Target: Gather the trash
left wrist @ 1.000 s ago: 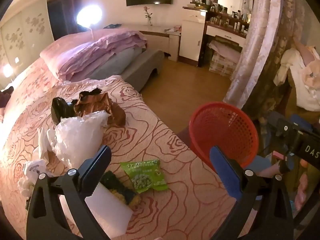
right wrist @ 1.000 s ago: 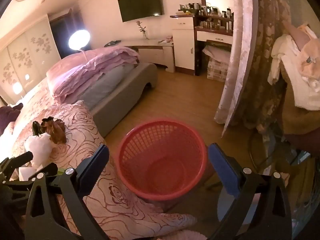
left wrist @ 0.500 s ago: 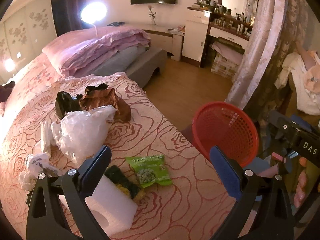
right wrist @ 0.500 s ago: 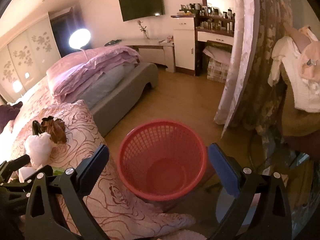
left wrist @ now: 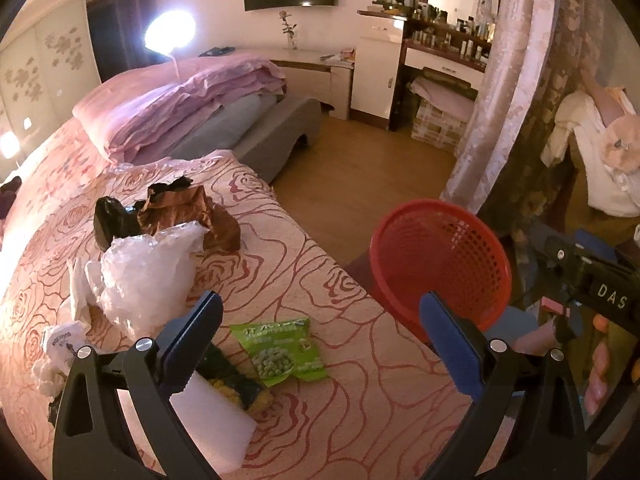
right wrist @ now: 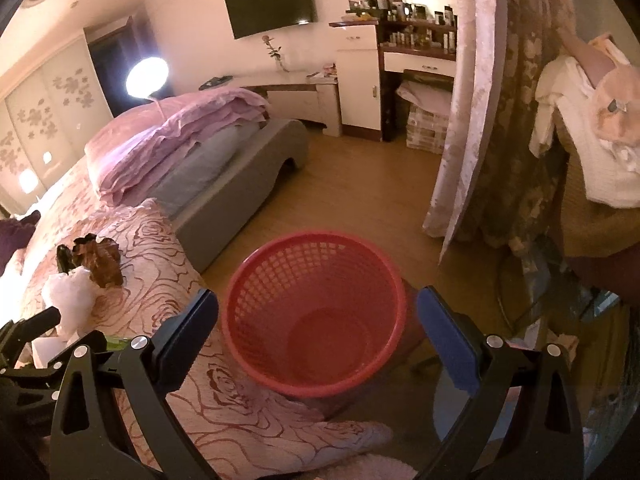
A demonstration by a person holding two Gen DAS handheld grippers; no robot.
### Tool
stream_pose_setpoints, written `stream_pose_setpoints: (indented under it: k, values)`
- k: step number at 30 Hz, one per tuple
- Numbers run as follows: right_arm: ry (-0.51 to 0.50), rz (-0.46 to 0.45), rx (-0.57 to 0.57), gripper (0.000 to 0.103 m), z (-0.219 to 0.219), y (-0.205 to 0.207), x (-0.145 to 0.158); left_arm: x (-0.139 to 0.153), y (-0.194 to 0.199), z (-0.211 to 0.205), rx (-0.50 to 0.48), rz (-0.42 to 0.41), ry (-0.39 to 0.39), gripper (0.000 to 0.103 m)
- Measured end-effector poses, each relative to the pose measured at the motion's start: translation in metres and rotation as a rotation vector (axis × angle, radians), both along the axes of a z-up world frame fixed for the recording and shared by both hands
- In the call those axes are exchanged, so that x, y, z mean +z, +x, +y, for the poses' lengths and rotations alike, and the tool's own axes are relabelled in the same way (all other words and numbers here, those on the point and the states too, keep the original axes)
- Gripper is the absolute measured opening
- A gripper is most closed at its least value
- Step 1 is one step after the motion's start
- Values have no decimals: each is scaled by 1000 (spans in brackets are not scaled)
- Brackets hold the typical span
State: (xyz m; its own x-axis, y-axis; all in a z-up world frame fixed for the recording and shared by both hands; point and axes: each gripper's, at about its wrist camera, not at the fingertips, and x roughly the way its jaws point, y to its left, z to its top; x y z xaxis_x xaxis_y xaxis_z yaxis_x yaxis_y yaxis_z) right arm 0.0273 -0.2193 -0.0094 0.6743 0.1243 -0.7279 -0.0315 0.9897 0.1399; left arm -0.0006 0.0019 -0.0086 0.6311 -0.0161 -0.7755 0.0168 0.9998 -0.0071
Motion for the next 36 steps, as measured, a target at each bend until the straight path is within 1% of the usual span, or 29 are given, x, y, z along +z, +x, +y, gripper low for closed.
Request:
stream_pose_setpoints:
  k: [10,36]
  values:
    - [8,3,-13,96,-6,-5,0,6,-4,-2,-5,-6,1,95]
    - [9,9,-1,96,-4,-12,-2,4,-13,-4,-4,-14,-2,95]
